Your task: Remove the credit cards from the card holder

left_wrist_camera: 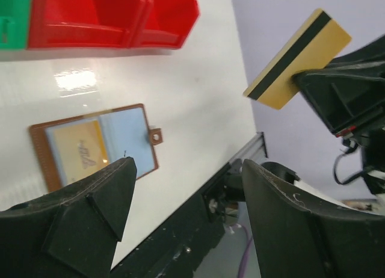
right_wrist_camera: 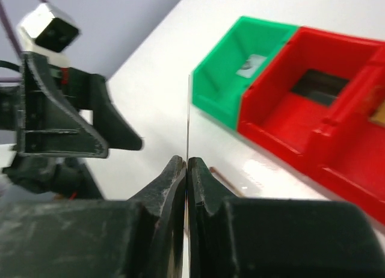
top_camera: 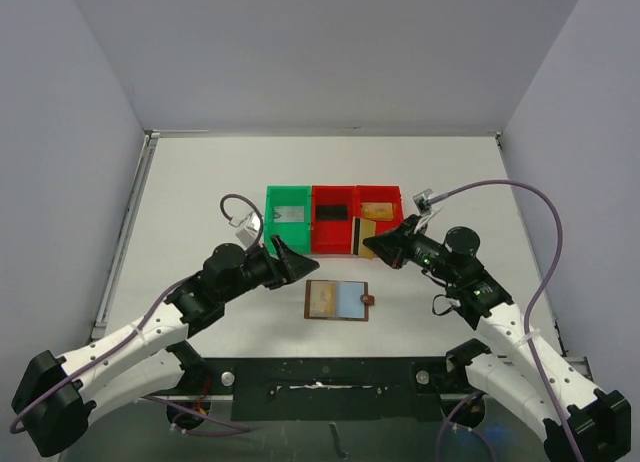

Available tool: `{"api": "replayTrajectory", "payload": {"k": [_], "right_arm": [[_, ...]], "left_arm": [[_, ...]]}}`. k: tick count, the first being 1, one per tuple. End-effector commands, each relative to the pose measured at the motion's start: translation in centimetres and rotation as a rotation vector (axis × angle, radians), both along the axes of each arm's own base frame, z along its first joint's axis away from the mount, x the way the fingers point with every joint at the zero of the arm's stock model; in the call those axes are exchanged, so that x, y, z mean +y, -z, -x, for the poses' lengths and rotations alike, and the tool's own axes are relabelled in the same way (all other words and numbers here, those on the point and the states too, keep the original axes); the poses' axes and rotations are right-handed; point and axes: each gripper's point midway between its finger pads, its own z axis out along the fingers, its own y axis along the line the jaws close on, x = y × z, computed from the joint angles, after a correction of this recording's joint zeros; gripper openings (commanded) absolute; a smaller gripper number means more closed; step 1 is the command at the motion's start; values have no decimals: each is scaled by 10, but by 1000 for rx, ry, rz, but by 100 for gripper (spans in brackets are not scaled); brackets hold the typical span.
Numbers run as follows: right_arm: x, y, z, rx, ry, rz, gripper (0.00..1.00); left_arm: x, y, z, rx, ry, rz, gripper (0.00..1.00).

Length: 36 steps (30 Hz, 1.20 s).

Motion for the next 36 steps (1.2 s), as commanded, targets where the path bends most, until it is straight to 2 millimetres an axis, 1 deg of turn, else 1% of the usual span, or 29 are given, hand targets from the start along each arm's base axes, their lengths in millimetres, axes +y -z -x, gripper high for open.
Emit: {"api": "replayTrajectory", "payload": {"k": [1, 3, 4, 5, 6, 9, 13, 15, 16, 19, 22, 24, 25, 26, 27, 29, 30, 33, 36], "right_arm": [[-41, 17, -27, -182, 199, 252, 0], [-52, 24, -30, -211, 221, 353, 0], [-57, 25, -32, -226, 227, 399, 0], [-62, 29, -33, -235, 232, 449, 0], [-66, 32, -35, -238, 240, 483, 0], [-75, 38, -40, -248, 261, 553, 0], [-86, 43, -51, -257, 305, 631, 0], [-90, 44, -59, -273, 336, 654, 0], [-91, 43, -63, -289, 341, 661, 0], [-93, 41, -77, -314, 350, 676, 0], [-94, 48, -94, -319, 302, 717, 0], [-88, 49, -102, -336, 237, 721, 0], [-85, 46, -108, -357, 225, 718, 0], [-85, 46, -112, -368, 224, 719, 0], [-85, 41, -119, -396, 237, 713, 0], [-87, 39, -129, -414, 248, 722, 0], [-89, 41, -134, -418, 244, 744, 0], [-94, 56, -149, -406, 201, 860, 0], [-91, 59, -164, -438, 156, 901, 0]], "left_arm": [[27, -1, -16, -53, -96, -206, 71], [41, 3, -19, -56, -128, -317, 71], [49, -1, -21, -68, -147, -362, 71], [61, 3, -23, -61, -178, -437, 71], [69, 4, -24, -61, -189, -488, 72], [94, 3, -31, -85, -244, -634, 72], [120, 2, -40, -83, -278, -757, 73], [135, 6, -47, -65, -290, -784, 73], [147, 7, -54, -43, -314, -777, 74], [169, 8, -66, -21, -335, -713, 74], [187, 6, -76, -48, -382, -663, 74], [195, 7, -79, -73, -406, -655, 74], [196, 8, -79, -76, -409, -656, 74], [195, 6, -80, -85, -402, -652, 74], [193, 4, -81, -93, -397, -648, 74], [192, 6, -81, -98, -392, -640, 74], [191, 5, -81, -99, -390, -636, 74], [192, 3, -81, -111, -397, -634, 74], [195, 2, -84, -125, -418, -641, 74]]}}
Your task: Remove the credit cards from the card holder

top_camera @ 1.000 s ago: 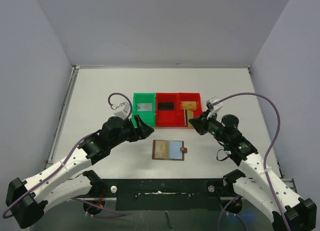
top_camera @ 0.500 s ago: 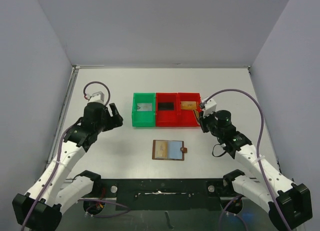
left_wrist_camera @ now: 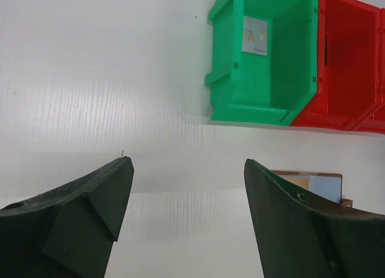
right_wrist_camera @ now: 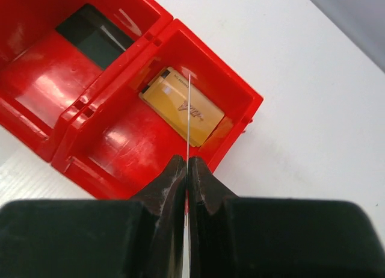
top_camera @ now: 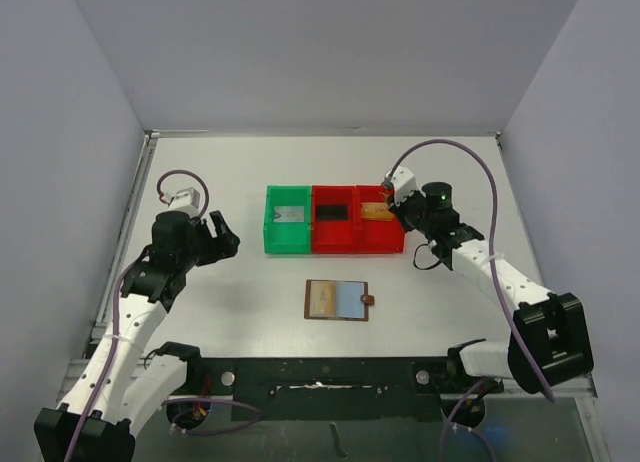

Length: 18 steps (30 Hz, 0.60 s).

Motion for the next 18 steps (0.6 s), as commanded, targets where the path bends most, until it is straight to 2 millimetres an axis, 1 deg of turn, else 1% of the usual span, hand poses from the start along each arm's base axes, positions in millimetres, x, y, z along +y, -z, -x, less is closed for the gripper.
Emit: {"api": "replayTrajectory", "payload": {"k": [1, 3, 5, 7, 9, 13, 18], "right_arm": [[7, -28, -35, -143, -91, 83, 0], [15, -23, -39, -147, -169, 119, 0], [18, -22, -46, -154, -208, 159, 0], [22, -17, -48, -165, -276, 206, 0], [25, -14, -54, -182, -304, 232, 0], [27, -3, -62, -190, -363, 311, 0], [21, 8, -72, -174, -379, 393, 0]], "left_arm": [[-1, -24, -15, -125, 12, 4, 74], [1, -23, -17, -128, 5, -10, 74], [2, -23, -16, -121, 2, -17, 74], [3, -24, -16, -125, -1, -20, 74], [5, -26, -15, -136, -5, -21, 74], [7, -29, -15, -154, -13, -25, 75], [6, -29, -15, -158, -10, -25, 75]]}}
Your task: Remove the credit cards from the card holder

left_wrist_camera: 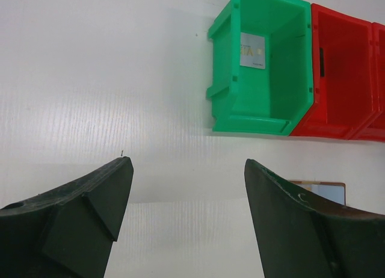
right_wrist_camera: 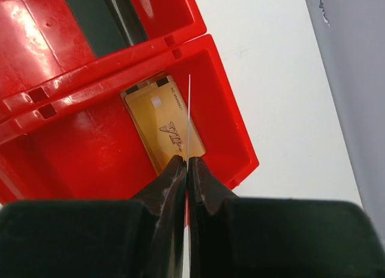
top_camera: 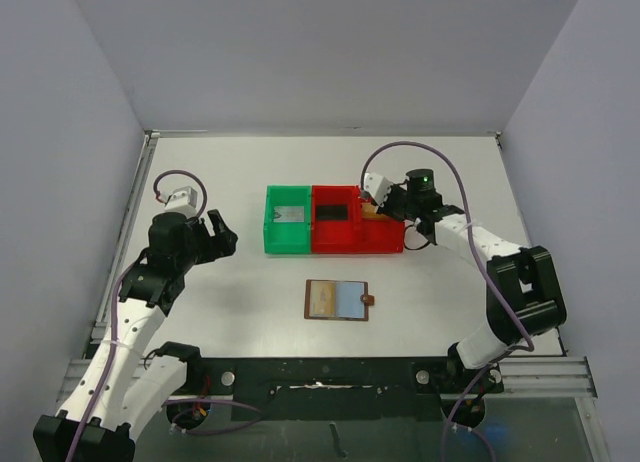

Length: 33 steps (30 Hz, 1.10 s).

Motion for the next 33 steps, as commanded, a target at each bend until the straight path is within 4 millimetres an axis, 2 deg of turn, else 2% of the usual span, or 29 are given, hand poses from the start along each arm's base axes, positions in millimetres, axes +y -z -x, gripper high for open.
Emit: {"api": "replayTrajectory", "payload": {"k": [1, 11, 20, 33], "right_arm": [[1, -20, -21, -100, -62, 80, 0], [2, 8, -34, -67, -91, 227, 0], [5, 6, -54, -155, -52, 307, 4], [8, 33, -53, -94, -77, 337, 8]], "left_arm": [[2, -18, -10, -87, -5, -5, 75], [2, -18, -10, -88, -1, -6, 75], [2, -18, -10, -89, 0, -8, 75], [0, -16, -10, -82, 10, -8, 75]]}}
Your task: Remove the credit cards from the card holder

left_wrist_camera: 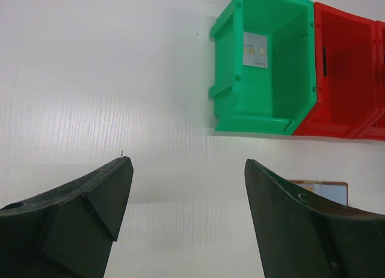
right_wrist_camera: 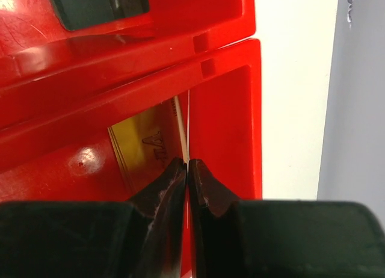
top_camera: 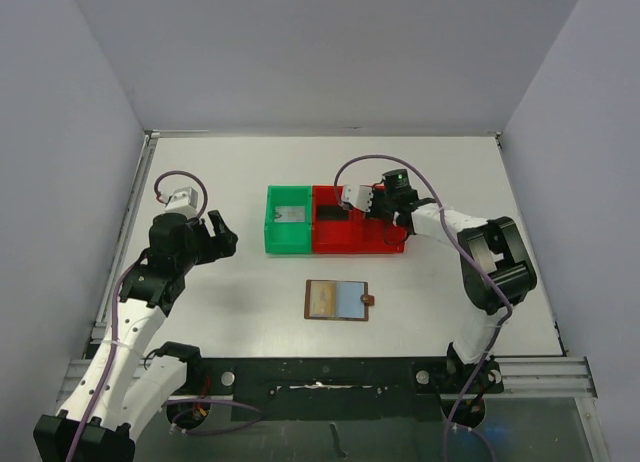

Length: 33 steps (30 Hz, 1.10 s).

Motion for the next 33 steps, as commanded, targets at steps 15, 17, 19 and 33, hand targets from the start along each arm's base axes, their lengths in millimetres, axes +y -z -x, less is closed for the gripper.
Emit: {"api": "replayTrajectory", "payload": {"k": [15, 17, 19, 33], "right_arm": [[7, -10, -10, -48, -16, -5, 31], [8, -10, -8, -36, -20, -12, 32], [8, -11, -7, -31, -20, -20, 32], [5, -8, -4, 1, -3, -38, 45]], "left_arm": [[-2, -15, -11, -70, 17, -5, 75], [-2, -14, -11, -69, 17, -5, 75], [-2, -14, -11, -68, 17, -4, 75], [-2, -11, -11, -56, 21, -5, 75]]}}
